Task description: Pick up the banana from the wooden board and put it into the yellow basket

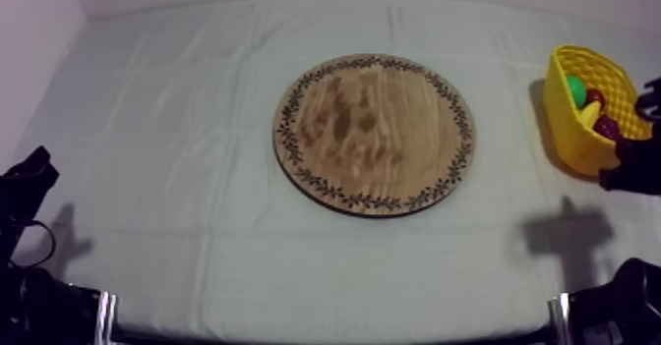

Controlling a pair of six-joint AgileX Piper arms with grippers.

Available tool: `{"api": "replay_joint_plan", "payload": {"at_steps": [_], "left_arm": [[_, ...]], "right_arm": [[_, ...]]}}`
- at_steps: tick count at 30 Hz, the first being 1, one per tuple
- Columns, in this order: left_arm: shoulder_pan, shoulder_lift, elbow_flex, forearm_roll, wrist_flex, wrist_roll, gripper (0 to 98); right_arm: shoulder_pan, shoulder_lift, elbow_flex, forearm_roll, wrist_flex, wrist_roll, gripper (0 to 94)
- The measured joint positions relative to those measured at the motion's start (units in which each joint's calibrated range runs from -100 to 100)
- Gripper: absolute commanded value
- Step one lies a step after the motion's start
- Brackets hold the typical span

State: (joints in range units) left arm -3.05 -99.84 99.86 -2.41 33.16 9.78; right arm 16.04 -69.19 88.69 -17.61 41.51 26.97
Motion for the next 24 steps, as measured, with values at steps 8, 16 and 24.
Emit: {"api": "replay_joint_plan", "payload": {"at_steps": [8, 16, 24], "left_arm": [[0.0, 0.0, 0.0, 0.0, 0.0, 0.03, 0.1], [0.0, 0.0, 0.0, 0.0, 0.0, 0.03, 0.1], [0.0, 0.0, 0.0, 0.0, 0.0, 0.03, 0.1]], "right_arm": [[-3.79, -16.81, 6.7, 6.42, 2.68, -2.13, 0.3], [-7.65, -26.49, 10.23, 14.1, -1.63, -14.74, 0.3], [-10.4, -26.56, 10.82, 15.76, -4.24, -21.7, 0.3]]}}
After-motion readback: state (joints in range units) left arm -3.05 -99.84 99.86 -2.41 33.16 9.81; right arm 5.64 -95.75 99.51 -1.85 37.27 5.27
